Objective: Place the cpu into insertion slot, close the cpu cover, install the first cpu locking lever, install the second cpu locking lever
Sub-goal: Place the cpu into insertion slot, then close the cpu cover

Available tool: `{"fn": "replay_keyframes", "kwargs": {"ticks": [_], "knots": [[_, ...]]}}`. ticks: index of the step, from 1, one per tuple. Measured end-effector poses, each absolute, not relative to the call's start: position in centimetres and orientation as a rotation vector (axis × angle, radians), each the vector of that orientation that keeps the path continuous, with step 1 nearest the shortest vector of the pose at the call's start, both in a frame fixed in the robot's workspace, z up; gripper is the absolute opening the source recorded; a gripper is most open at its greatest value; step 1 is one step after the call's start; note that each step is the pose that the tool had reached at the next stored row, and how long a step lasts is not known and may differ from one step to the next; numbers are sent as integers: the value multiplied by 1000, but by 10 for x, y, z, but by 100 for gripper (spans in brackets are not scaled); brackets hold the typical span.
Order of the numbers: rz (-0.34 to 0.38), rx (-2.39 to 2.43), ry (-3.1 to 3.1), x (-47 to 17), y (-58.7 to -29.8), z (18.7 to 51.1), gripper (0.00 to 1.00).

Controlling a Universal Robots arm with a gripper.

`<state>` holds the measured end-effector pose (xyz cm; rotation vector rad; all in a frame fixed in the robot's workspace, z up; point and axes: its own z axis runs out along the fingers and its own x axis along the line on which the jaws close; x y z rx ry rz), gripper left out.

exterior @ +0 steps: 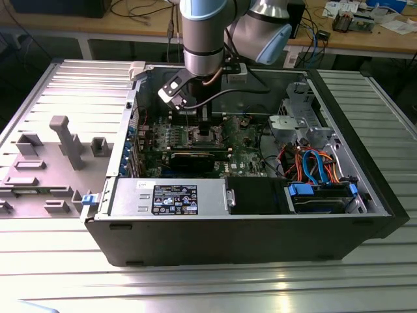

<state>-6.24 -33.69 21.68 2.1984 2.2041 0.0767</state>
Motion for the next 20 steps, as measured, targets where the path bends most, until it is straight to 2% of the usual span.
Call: {"fn": "replay_keyframes", "kwargs": {"ticks": [1,2,20], "knots": [[72,2201,2206,-62,-337,217,17],[72,2201,2206,-62,-337,217,11],[70,2202,2207,-62,-337,218,11]]}}
